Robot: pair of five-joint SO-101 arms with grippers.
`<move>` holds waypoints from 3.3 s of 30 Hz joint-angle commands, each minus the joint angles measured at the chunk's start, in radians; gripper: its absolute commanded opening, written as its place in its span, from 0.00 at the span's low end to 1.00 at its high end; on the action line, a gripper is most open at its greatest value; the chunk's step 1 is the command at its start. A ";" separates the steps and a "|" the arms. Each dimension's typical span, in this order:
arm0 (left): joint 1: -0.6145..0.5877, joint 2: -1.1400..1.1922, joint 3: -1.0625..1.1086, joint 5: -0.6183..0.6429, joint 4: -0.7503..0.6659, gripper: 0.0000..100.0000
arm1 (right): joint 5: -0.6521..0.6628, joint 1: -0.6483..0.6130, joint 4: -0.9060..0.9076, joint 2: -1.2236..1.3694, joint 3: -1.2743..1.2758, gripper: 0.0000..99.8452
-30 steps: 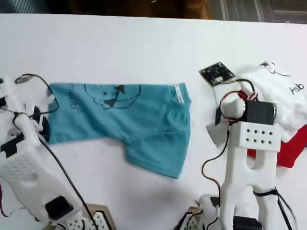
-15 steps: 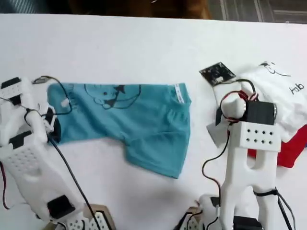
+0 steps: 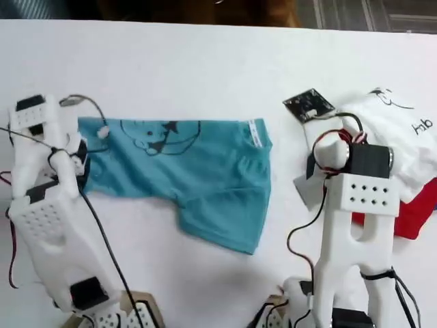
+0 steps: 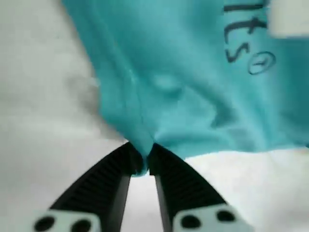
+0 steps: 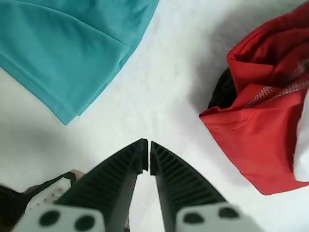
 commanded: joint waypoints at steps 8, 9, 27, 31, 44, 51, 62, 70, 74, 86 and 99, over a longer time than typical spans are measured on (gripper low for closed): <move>0.080 -0.107 -0.084 -0.023 0.069 0.03 | -0.005 0.007 0.019 -0.030 -0.006 0.02; 0.100 -0.120 -0.084 -0.023 0.068 0.03 | -0.005 0.007 0.019 -0.030 -0.006 0.02; 0.232 -0.183 -0.107 0.262 -0.273 0.03 | -0.003 0.007 0.004 -0.030 -0.006 0.02; 0.230 -0.180 -0.179 0.341 -0.324 0.03 | -0.005 0.007 -0.002 -0.030 -0.008 0.02; 0.279 -0.018 -0.206 0.278 -0.377 0.19 | -0.005 0.007 -0.002 -0.030 -0.008 0.02; 0.245 -0.006 -0.311 0.276 -0.244 0.19 | -0.002 0.005 -0.002 -0.030 -0.008 0.02; -0.009 0.000 -0.291 0.241 0.025 0.19 | -0.006 -0.065 -0.016 -0.030 -0.006 0.02; -0.029 -0.003 -0.038 0.299 -0.186 0.19 | -0.002 -0.119 -0.030 -0.030 -0.008 0.02; 0.020 -0.002 0.002 0.316 -0.265 0.19 | -0.002 -0.119 -0.030 -0.030 -0.008 0.02; 0.146 0.000 0.004 0.430 -0.339 0.19 | 0.000 -0.119 -0.031 -0.022 -0.023 0.02; 0.222 0.089 -0.079 0.503 -0.387 0.08 | 0.000 -0.119 -0.031 -0.021 -0.075 0.02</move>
